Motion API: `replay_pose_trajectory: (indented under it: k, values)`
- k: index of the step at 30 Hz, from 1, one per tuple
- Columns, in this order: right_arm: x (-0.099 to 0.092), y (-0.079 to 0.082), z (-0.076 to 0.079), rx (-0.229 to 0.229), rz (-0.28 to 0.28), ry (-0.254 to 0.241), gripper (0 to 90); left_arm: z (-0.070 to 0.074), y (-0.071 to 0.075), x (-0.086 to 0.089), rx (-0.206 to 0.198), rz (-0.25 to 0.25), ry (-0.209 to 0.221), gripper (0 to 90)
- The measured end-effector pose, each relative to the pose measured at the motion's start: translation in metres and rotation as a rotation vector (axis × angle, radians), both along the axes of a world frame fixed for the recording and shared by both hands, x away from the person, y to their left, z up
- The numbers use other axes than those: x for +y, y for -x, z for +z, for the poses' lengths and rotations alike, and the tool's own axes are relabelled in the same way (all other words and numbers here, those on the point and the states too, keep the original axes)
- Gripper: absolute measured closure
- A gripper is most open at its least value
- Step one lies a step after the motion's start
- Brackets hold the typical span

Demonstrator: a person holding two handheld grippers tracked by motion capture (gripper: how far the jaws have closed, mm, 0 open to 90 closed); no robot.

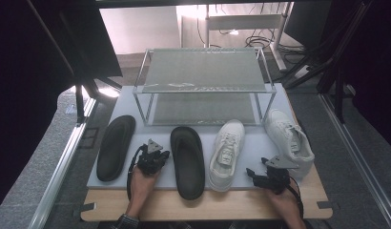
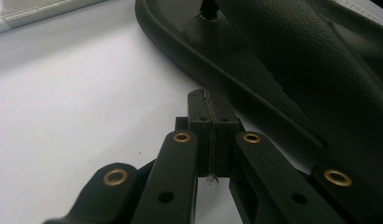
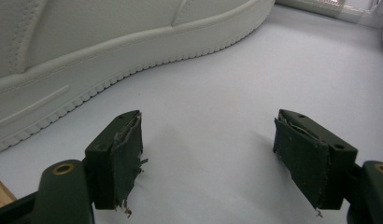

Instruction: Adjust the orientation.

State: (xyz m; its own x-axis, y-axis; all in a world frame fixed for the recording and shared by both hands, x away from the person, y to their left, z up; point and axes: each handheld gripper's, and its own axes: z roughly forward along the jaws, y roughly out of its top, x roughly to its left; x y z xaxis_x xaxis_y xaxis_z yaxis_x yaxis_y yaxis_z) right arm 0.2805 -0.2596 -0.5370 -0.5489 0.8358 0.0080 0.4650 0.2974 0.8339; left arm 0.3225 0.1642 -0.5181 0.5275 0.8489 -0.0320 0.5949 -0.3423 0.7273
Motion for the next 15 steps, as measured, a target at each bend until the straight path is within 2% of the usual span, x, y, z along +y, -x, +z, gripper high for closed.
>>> replay_pose_trajectory:
  k: [7,15]
  values:
    - [0.000,0.000,0.000,0.000,0.001,0.000,24.1,-0.002,-0.007,-0.006,0.013,-0.009,0.001,89.5]
    - [0.000,0.000,0.000,0.000,0.001,0.000,24.1,-0.001,-0.019,-0.012,0.039,-0.035,0.039,89.5]
